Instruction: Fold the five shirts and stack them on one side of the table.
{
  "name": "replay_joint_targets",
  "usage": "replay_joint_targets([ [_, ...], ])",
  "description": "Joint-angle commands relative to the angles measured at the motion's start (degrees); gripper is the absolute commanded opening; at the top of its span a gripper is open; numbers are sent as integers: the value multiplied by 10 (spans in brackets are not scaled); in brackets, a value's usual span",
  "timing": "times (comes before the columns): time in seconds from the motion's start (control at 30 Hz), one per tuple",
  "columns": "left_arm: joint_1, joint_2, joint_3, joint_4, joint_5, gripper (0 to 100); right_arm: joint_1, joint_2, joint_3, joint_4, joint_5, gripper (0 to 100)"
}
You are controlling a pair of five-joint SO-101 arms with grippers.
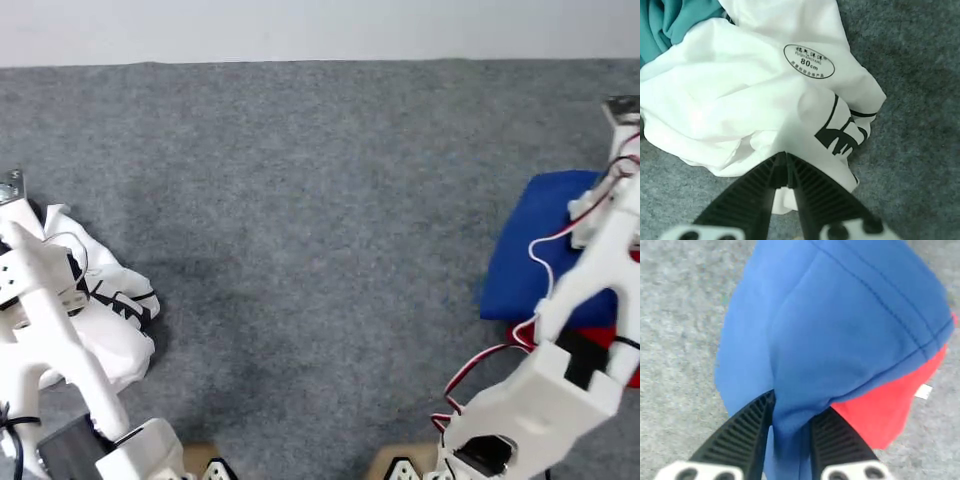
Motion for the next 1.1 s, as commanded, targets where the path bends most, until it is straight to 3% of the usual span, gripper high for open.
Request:
replay_joint_targets([
  [0.0,2,-18,-3,2,-4,6,22,-50,-13,15,17,10],
  [0.23,2,-18,-4,2,-4,6,36,-73,-12,15,28,11],
  [0.63,2,-18,-4,2,-4,6,-8,-127,-11,23,26,11],
  [1.07,2,-17,-4,-6,-4,6,55,-87,-10,22,59,11],
])
